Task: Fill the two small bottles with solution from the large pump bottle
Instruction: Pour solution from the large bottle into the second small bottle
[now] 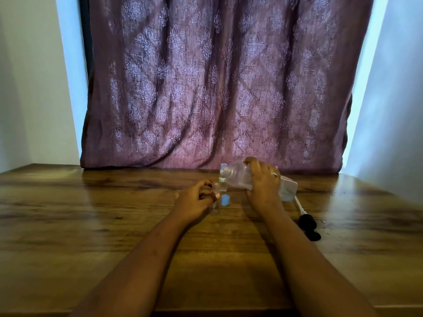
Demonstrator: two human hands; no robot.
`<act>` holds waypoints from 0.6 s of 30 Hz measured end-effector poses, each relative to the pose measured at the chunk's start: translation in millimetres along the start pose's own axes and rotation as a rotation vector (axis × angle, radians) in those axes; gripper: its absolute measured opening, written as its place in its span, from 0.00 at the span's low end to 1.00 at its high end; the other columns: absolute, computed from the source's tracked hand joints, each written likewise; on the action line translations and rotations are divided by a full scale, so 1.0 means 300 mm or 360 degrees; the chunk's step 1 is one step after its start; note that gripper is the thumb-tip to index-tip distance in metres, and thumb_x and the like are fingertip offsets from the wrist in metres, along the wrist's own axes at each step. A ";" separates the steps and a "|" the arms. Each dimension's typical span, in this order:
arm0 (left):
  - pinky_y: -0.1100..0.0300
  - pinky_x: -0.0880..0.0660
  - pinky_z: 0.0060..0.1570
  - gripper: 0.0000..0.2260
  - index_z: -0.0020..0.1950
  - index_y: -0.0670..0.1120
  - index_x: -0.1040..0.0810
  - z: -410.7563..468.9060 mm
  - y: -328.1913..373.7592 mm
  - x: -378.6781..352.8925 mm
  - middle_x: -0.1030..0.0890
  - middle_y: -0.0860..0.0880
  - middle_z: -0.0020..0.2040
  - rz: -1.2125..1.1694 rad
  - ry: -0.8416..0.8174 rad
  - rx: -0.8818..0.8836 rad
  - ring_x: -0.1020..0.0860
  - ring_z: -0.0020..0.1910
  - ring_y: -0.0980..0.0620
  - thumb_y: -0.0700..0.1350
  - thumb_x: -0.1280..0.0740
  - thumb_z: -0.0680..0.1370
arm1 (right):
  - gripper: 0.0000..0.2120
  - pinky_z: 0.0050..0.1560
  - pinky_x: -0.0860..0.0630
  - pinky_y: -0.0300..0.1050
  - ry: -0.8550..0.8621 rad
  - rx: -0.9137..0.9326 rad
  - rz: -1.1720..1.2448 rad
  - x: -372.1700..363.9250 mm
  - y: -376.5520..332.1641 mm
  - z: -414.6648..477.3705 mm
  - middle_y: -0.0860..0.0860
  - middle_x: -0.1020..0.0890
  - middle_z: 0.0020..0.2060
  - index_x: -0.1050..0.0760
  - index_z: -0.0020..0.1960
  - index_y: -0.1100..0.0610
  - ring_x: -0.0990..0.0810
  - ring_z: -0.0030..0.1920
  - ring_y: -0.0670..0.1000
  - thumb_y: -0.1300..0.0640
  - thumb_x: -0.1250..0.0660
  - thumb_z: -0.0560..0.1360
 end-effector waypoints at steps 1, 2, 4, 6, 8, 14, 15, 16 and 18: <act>0.34 0.27 0.66 0.14 0.45 0.77 0.26 0.002 -0.002 -0.001 0.15 0.62 0.46 -0.0009 -0.0008 0.0004 0.17 0.57 0.48 0.71 0.35 0.60 | 0.30 0.70 0.44 0.59 -0.0020 0.0031 -0.0041 -0.001 -0.006 -0.001 0.54 0.25 0.58 0.35 0.65 0.53 0.30 0.62 0.58 0.67 0.32 0.66; 0.34 0.27 0.66 0.14 0.45 0.77 0.26 0.003 -0.004 -0.002 0.15 0.62 0.46 -0.0012 -0.0014 0.0004 0.17 0.58 0.48 0.71 0.35 0.60 | 0.30 0.70 0.48 0.59 -0.0040 0.0047 -0.0073 -0.001 -0.012 -0.001 0.53 0.25 0.59 0.36 0.65 0.53 0.30 0.63 0.57 0.67 0.32 0.66; 0.34 0.27 0.66 0.13 0.45 0.78 0.26 0.003 -0.003 -0.003 0.15 0.61 0.46 -0.0008 -0.0009 -0.0005 0.18 0.59 0.46 0.71 0.35 0.60 | 0.30 0.72 0.53 0.58 -0.0073 0.0056 -0.0117 0.000 -0.020 -0.002 0.53 0.26 0.60 0.36 0.66 0.53 0.31 0.64 0.57 0.67 0.32 0.67; 0.34 0.27 0.66 0.13 0.45 0.78 0.26 0.005 -0.004 -0.002 0.15 0.60 0.47 -0.0009 0.0008 -0.0014 0.18 0.58 0.46 0.71 0.36 0.61 | 0.30 0.72 0.54 0.59 -0.0103 0.0069 -0.0151 -0.002 -0.026 -0.004 0.53 0.26 0.61 0.36 0.67 0.53 0.31 0.65 0.57 0.65 0.31 0.68; 0.33 0.27 0.66 0.12 0.44 0.78 0.26 0.005 -0.002 0.000 0.15 0.60 0.47 0.0011 0.0028 -0.0024 0.17 0.58 0.46 0.70 0.35 0.62 | 0.30 0.72 0.54 0.59 -0.0114 0.0076 -0.0185 -0.005 -0.027 -0.005 0.53 0.26 0.61 0.36 0.66 0.53 0.31 0.65 0.57 0.65 0.31 0.68; 0.34 0.28 0.67 0.09 0.43 0.79 0.27 -0.001 0.002 0.003 0.14 0.59 0.48 0.0051 0.0050 -0.0005 0.17 0.57 0.47 0.65 0.34 0.66 | 0.31 0.71 0.54 0.60 -0.0113 0.0083 -0.0241 -0.011 -0.030 -0.006 0.52 0.26 0.61 0.36 0.66 0.51 0.31 0.64 0.57 0.67 0.31 0.66; 0.34 0.28 0.67 0.10 0.43 0.79 0.27 0.000 0.000 0.002 0.14 0.59 0.49 0.0044 0.0044 0.0004 0.17 0.58 0.47 0.67 0.34 0.64 | 0.32 0.71 0.54 0.60 -0.0107 0.0082 -0.0242 -0.010 -0.029 -0.007 0.52 0.26 0.61 0.36 0.65 0.51 0.30 0.64 0.57 0.67 0.31 0.66; 0.34 0.28 0.67 0.10 0.43 0.80 0.27 0.002 -0.002 0.000 0.14 0.59 0.49 0.0035 0.0037 0.0011 0.18 0.58 0.47 0.67 0.34 0.64 | 0.32 0.71 0.53 0.60 -0.0104 0.0082 -0.0246 -0.009 -0.028 -0.008 0.52 0.25 0.61 0.36 0.65 0.51 0.30 0.64 0.57 0.67 0.31 0.66; 0.34 0.28 0.67 0.10 0.43 0.79 0.26 0.003 -0.004 -0.002 0.14 0.59 0.49 0.0009 0.0032 0.0018 0.18 0.58 0.47 0.67 0.34 0.63 | 0.32 0.71 0.53 0.59 -0.0116 0.0083 -0.0255 -0.006 -0.028 -0.008 0.52 0.26 0.61 0.36 0.66 0.51 0.31 0.64 0.57 0.67 0.31 0.66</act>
Point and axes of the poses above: each hand's wrist, its own z-axis towards the middle knuckle, its own x-axis out of the back of the hand, y = z × x, the point moved 4 cm from there along z, towards the middle knuckle
